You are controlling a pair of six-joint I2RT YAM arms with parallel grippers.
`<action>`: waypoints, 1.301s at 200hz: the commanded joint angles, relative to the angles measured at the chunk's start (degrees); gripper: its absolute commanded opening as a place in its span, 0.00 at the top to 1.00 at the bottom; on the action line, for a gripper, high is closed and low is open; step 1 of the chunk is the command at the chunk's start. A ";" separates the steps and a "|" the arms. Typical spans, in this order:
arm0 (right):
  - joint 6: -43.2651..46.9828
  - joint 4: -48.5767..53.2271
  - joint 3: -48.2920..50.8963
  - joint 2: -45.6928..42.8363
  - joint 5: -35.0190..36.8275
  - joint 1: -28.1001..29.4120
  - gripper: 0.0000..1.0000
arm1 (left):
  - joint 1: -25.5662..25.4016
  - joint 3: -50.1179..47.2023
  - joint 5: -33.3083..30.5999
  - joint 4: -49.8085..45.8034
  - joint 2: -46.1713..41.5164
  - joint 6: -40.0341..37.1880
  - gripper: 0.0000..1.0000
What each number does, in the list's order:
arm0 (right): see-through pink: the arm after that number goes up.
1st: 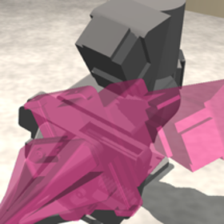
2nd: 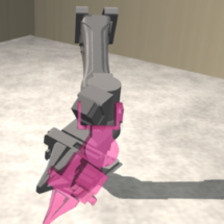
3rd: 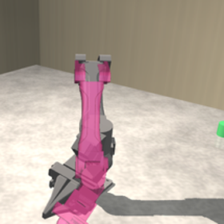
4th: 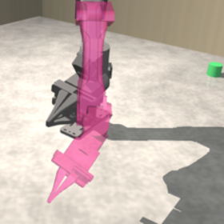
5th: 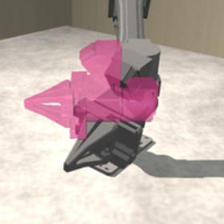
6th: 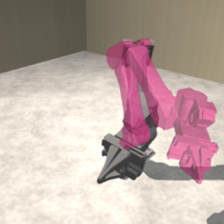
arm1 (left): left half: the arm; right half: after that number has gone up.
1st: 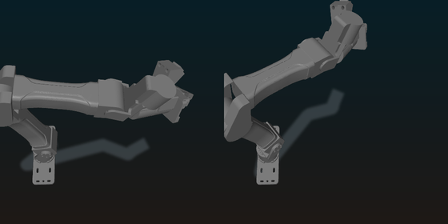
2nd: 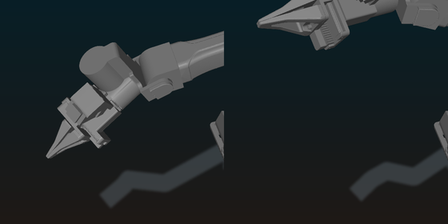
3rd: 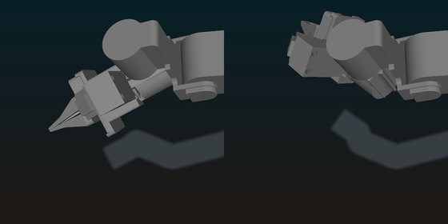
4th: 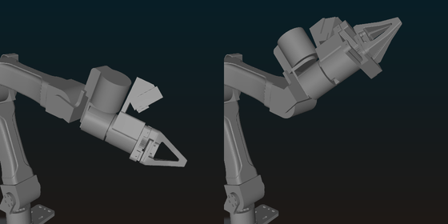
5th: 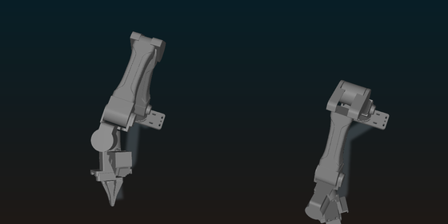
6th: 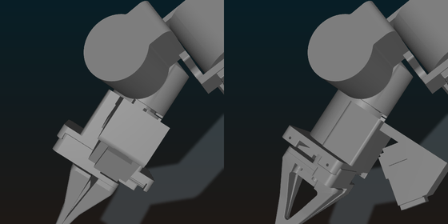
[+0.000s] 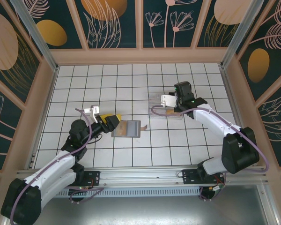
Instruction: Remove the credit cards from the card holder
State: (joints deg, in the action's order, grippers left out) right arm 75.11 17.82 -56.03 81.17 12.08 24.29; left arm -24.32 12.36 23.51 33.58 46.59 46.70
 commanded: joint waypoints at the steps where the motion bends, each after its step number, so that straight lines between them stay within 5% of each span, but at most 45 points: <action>1: 1.44 -0.27 -2.32 0.19 -0.48 -0.53 1.00 | -0.12 -0.41 0.22 0.61 -0.21 -0.98 0.01; 128: 1.97 -1.73 -1.21 2.31 -1.09 -0.87 1.00 | -0.12 -0.32 0.57 0.69 0.26 -0.98 0.01; 172: 1.34 -4.90 -0.59 2.98 -0.64 -1.23 0.70 | -0.12 -0.32 0.49 0.78 0.52 -1.05 0.01; 260: -0.40 -16.14 -0.94 5.70 3.26 -2.47 0.57 | -0.12 -0.32 0.66 0.87 0.82 -1.08 0.01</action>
State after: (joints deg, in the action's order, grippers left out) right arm 75.85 6.68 -56.84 85.78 13.56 22.55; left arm -24.32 12.32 23.51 33.61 47.35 46.70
